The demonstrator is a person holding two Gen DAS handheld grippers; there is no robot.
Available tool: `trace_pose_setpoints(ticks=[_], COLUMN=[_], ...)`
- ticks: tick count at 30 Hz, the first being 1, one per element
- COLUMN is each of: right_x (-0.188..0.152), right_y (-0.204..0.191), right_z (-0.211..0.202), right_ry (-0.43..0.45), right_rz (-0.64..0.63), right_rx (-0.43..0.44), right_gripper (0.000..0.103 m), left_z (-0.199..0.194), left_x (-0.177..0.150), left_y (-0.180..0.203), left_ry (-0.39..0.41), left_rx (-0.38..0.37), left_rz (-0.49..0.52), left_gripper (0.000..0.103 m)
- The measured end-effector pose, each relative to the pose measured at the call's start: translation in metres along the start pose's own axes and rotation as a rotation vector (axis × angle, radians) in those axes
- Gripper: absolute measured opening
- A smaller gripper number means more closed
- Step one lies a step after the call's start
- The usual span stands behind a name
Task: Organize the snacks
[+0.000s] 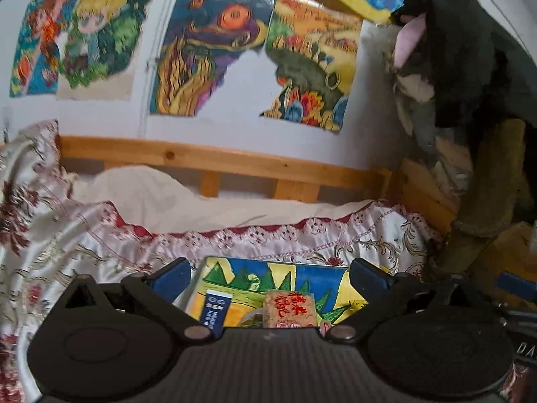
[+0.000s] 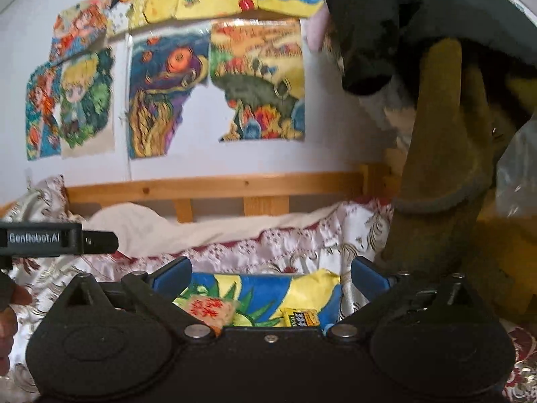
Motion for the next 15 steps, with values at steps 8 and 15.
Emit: trace_pose_setpoints(ticks=[8, 15], right_x=[0.012, 0.008], right_y=[-0.001, 0.000], right_z=[-0.059, -0.101], right_ry=[0.044, 0.055], right_rz=[0.017, 0.022], right_rx=[0.020, 0.035], right_gripper=[0.102, 0.102], left_z=[-0.060, -0.103], left_x=[-0.002, -0.012], left_y=[0.008, 0.006], left_ry=[0.057, 0.082], left_rx=[0.030, 0.059], left_rz=[0.042, 0.055], left_gripper=[0.103, 0.103])
Point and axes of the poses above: each gripper's, at about its wrist camera, not at the fingertips, and z roughly the way its jaws point, y to its right, x to its top, the point moved 10 cm from there along z, roughly the way its jaws point, and after that the axes turned 12 degrees about -x, right-handed, at the moved point
